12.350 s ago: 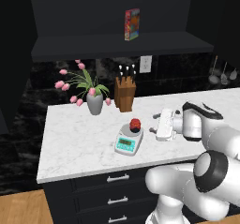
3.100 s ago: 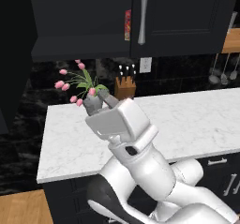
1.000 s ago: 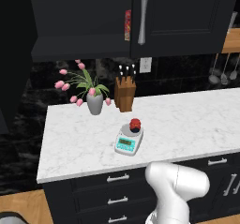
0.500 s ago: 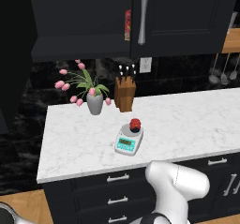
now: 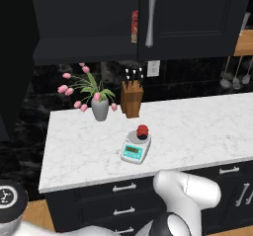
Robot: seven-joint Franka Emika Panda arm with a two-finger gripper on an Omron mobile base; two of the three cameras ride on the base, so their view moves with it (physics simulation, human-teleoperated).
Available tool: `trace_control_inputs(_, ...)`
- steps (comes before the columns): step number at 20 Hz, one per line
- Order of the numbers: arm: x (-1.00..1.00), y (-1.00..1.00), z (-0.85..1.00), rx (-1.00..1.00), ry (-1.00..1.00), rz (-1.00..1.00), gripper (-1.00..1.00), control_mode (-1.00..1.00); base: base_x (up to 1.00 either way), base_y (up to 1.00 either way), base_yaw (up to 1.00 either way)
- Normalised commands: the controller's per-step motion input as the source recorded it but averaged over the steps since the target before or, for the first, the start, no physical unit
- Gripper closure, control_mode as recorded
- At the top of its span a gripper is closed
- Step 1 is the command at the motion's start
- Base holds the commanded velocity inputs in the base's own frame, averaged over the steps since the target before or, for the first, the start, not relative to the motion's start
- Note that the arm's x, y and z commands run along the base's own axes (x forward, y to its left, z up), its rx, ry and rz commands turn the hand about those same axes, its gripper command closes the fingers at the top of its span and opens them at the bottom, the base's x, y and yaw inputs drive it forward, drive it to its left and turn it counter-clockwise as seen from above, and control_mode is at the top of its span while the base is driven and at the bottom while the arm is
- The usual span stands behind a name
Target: Pick the jam and place it on the digital scale for weighing, and close the cabinet.
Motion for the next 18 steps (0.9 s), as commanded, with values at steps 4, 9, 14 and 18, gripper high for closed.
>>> trace_control_inputs(4,0.58,-0.12,-0.06,0.00,0.09,0.00,-1.00,-1.00,0.00,0.00,0.00)
trace_control_inputs(9,0.48,-0.33,0.00,0.00,0.08,-0.01,-1.00,-1.00,0.00,0.00,0.00)
trace_control_inputs(14,0.37,-0.81,0.06,0.02,0.10,-0.06,-1.00,-1.00,0.00,0.00,0.00)
trace_control_inputs(18,0.56,-1.00,0.08,0.09,0.20,-0.04,-1.00,-1.00,0.00,0.00,0.00)
